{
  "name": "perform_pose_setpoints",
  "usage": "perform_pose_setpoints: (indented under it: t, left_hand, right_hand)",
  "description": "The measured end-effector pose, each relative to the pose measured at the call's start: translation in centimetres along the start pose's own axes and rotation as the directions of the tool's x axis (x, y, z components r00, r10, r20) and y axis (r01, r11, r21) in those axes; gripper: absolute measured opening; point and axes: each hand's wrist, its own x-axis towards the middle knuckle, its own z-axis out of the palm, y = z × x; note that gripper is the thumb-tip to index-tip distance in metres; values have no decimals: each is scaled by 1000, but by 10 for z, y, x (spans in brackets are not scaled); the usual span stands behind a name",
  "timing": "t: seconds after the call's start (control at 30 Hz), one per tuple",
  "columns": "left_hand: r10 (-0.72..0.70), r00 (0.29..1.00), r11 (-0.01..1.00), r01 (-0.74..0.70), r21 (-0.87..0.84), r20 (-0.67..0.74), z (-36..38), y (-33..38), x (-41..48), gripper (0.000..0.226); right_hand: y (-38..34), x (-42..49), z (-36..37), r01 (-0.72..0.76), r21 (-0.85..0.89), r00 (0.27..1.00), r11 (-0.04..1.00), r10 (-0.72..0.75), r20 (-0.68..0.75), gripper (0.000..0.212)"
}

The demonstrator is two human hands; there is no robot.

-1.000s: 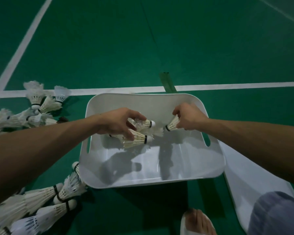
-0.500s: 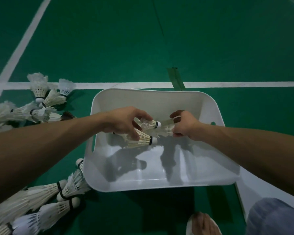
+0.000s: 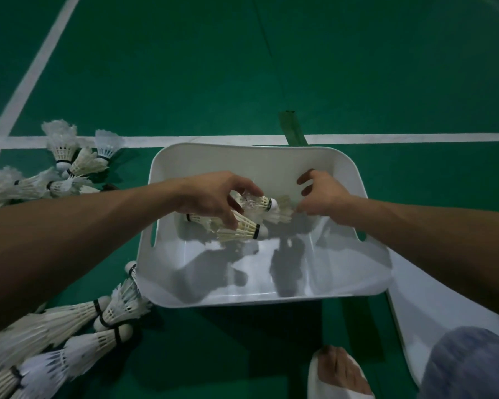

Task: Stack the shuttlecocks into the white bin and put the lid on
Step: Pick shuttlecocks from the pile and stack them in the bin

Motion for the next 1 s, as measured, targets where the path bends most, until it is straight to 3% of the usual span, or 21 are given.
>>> perform_pose_setpoints:
  t: [0.2, 0.33, 0.43, 0.57, 0.67, 0.87, 1.0]
  left_hand:
    - [37, 998, 999, -38, 21, 56, 9, 26, -7, 75]
    - [62, 996, 997, -65, 42, 69, 12, 35, -5, 76]
    - [47, 998, 999, -47, -1, 51, 14, 34, 0, 85]
    - [-39, 998, 999, 39, 3, 44, 6, 24, 9, 102]
    - [-141, 978, 986, 126, 105, 154, 1, 24, 17, 109]
    - [-139, 968, 944, 65, 323, 211, 5, 41, 44, 105]
    - [-136, 962, 908, 26, 418, 236, 12, 50, 60, 90]
  right_hand:
    - [-19, -41, -16, 278, 96, 932, 956, -293, 215, 73]
    - [-25, -48, -14, 317, 18, 905, 948, -308, 294, 73]
    - [-24, -45, -14, 358, -133, 900, 924, -304, 311, 70]
    - [-13, -35, -18, 316, -396, 936, 862, -216, 277, 82]
    - [-3, -26, -19, 249, -514, 966, 821, -174, 190, 82]
    - [2, -15, -12, 203, -569, 979, 797, -179, 99, 65]
    - [4, -12, -13, 204, -561, 977, 802, -200, 68, 53]
